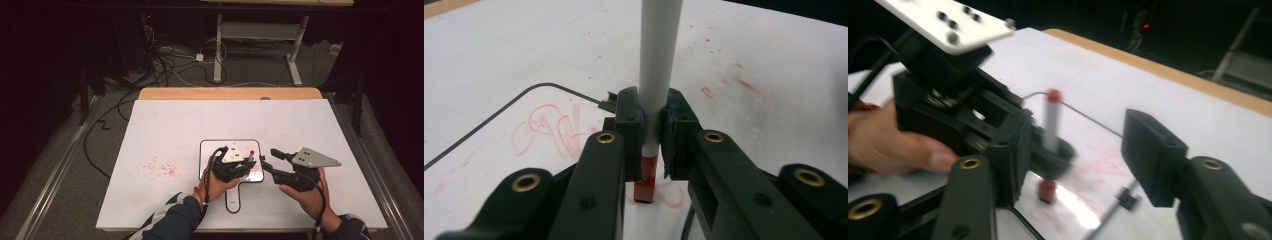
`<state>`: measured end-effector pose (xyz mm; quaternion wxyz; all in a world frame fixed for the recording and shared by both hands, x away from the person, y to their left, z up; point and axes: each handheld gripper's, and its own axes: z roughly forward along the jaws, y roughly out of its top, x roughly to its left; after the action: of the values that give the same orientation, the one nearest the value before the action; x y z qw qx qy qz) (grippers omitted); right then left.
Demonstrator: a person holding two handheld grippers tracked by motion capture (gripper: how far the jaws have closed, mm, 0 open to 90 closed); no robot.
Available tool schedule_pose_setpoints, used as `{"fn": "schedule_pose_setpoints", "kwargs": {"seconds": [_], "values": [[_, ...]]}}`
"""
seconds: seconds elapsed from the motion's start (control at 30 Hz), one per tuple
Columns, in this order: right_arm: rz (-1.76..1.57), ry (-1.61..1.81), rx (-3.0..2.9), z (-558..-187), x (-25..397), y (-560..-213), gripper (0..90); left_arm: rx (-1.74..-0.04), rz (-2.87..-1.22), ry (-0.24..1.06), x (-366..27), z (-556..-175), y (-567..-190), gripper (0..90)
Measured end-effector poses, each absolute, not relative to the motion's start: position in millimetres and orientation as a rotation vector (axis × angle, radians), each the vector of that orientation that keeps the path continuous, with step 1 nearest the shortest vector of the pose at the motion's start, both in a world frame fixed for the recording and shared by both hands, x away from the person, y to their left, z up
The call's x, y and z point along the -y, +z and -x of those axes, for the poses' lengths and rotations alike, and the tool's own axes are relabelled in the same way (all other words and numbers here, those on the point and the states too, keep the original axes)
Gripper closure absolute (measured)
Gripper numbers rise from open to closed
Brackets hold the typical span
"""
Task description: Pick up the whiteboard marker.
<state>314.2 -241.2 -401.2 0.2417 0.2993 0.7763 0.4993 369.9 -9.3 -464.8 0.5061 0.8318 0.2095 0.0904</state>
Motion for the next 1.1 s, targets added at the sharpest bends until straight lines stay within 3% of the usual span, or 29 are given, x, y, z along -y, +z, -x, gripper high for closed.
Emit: {"fn": "schedule_pose_setpoints", "kwargs": {"seconds": [0.17,0.4,0.5,0.6,0.83,1.1], "values": [[-0.778,1.232,-2.05,-306.3,270.5,-408.6,43.1,-0.461,-1.994,0.171,17.9,-358.7,-467.8,78.6],[-0.867,1.222,-2.035,-309.0,301.1,-419.5,40.6,-0.433,-2.017,0.268,17.8,-358.6,-467.2,78.6],[-0.857,1.221,-2.04,-308.4,303.6,-421.1,40.3,-0.482,-2.012,0.32,7.6,-366.8,-467.3,78.6],[-0.85,1.195,-2.065,-306.1,303.5,-425.1,40.2,-0.524,-1.975,0.274,-1.3,-373.2,-469.9,78.6],[-0.814,1.171,-2.1,-302.0,301.0,-427.6,39.2,-0.43,-1.982,0.19,12.5,-356.6,-471.5,78.7],[-0.799,1.146,-2.11,-302.2,300.5,-429.3,38.7,-0.421,-2.014,0.281,9.7,-359.4,-469.7,78.6]]}}
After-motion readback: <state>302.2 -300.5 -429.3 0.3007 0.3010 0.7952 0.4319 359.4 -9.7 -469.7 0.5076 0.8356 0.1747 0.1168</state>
